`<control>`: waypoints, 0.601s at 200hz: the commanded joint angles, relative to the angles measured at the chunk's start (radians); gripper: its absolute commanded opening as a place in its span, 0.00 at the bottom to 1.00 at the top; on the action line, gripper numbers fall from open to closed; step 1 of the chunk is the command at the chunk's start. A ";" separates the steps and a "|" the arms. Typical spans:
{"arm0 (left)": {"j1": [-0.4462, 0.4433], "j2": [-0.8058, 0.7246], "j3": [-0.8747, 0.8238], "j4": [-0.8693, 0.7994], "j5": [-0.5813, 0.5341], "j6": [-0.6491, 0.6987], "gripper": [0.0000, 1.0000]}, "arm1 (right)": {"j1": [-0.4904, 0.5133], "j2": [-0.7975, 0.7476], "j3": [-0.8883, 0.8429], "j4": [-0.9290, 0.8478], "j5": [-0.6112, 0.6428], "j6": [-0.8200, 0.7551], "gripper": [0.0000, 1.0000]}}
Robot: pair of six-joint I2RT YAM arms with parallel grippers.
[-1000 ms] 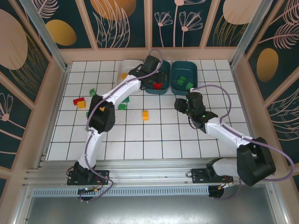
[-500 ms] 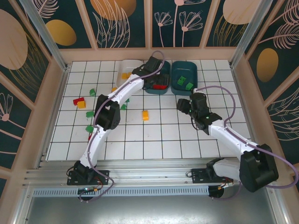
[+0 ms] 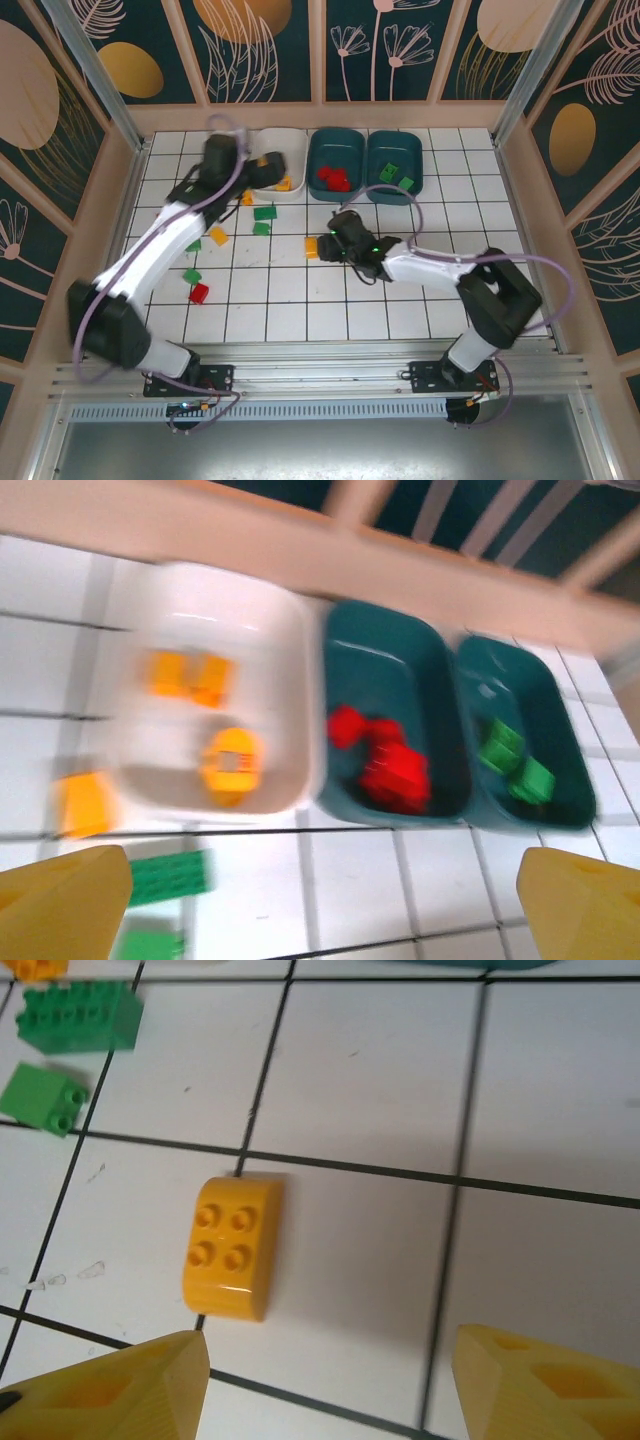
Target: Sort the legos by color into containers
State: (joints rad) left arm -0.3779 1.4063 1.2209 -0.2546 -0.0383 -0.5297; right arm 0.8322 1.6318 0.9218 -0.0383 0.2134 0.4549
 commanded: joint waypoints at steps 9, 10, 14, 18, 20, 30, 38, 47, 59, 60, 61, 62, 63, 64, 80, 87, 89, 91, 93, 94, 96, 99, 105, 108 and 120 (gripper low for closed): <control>0.046 -0.205 -0.351 0.043 -0.176 -0.205 0.99 | 0.057 0.152 0.149 -0.032 0.058 0.000 0.68; 0.046 -0.213 -0.360 0.041 -0.179 -0.207 0.99 | 0.058 0.158 0.153 -0.033 0.057 -0.001 0.68; 0.050 -0.244 -0.391 0.033 -0.185 -0.213 0.99 | 0.063 0.176 0.168 -0.036 0.055 -0.002 0.67; 0.052 -0.273 -0.417 0.024 -0.190 -0.215 0.98 | 0.066 0.196 0.183 -0.039 0.053 -0.002 0.67; 0.053 -0.288 -0.430 0.015 -0.193 -0.218 0.98 | 0.068 0.205 0.190 -0.040 0.052 -0.001 0.67; 0.056 -0.351 -0.479 -0.026 -0.215 -0.236 0.99 | 0.071 0.246 0.218 -0.041 0.050 0.005 0.68; 0.059 -0.395 -0.514 -0.056 -0.236 -0.255 0.98 | 0.070 0.276 0.236 -0.043 0.049 0.012 0.68; 0.058 -0.438 -0.554 -0.071 -0.242 -0.270 0.99 | 0.070 0.306 0.256 -0.044 0.044 0.013 0.67; 0.058 -0.484 -0.600 -0.077 -0.241 -0.285 0.98 | 0.070 0.342 0.281 -0.050 0.044 0.019 0.65; 0.058 -0.487 -0.603 -0.078 -0.240 -0.287 0.98 | 0.071 0.345 0.284 -0.051 0.044 0.019 0.64; 0.058 -0.490 -0.604 -0.079 -0.240 -0.288 0.98 | 0.070 0.347 0.286 -0.052 0.044 0.019 0.64; 0.059 -0.492 -0.607 -0.079 -0.240 -0.289 0.99 | 0.070 0.349 0.288 -0.053 0.044 0.020 0.63; 0.059 -0.495 -0.610 -0.080 -0.241 -0.289 0.99 | 0.070 0.352 0.290 -0.053 0.043 0.020 0.63; 0.060 -0.496 -0.613 -0.081 -0.241 -0.292 0.99 | 0.070 0.354 0.293 -0.054 0.043 0.020 0.63; 0.059 -0.524 -0.632 -0.093 -0.244 -0.306 0.99 | 0.071 0.378 0.314 -0.071 0.063 0.027 0.53; 0.059 -0.531 -0.636 -0.092 -0.242 -0.309 0.98 | 0.072 0.377 0.311 -0.067 0.068 0.028 0.45; 0.059 -0.532 -0.637 -0.092 -0.241 -0.308 0.98 | 0.072 0.376 0.309 -0.065 0.070 0.028 0.44; 0.060 -0.533 -0.637 -0.091 -0.240 -0.308 0.98 | 0.071 0.374 0.307 -0.062 0.071 0.028 0.42; 0.060 -0.533 -0.638 -0.091 -0.240 -0.308 0.99 | 0.072 0.373 0.303 -0.059 0.072 0.028 0.40; 0.059 -0.533 -0.638 -0.091 -0.241 -0.308 0.99 | 0.072 0.372 0.302 -0.057 0.073 0.028 0.39; 0.059 -0.534 -0.637 -0.091 -0.241 -0.308 0.99 | 0.071 0.369 0.300 -0.055 0.075 0.028 0.38; 0.059 -0.535 -0.638 -0.091 -0.243 -0.308 0.99 | 0.072 0.364 0.296 -0.050 0.077 0.028 0.36; 0.059 -0.533 -0.635 -0.088 -0.242 -0.306 0.99 | 0.072 0.353 0.290 -0.041 0.081 0.028 0.33; 0.060 -0.532 -0.635 -0.087 -0.243 -0.304 0.98 | 0.072 0.347 0.285 -0.034 0.081 0.026 0.32; 0.060 -0.524 -0.626 -0.086 -0.244 -0.302 0.99 | 0.071 0.315 0.273 -0.011 0.081 0.014 0.30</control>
State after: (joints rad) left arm -0.3214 0.8814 0.5926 -0.3336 -0.2562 -0.8127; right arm 0.9012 1.9980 1.2018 -0.0753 0.2634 0.4694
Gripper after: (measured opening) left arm 0.985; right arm 0.323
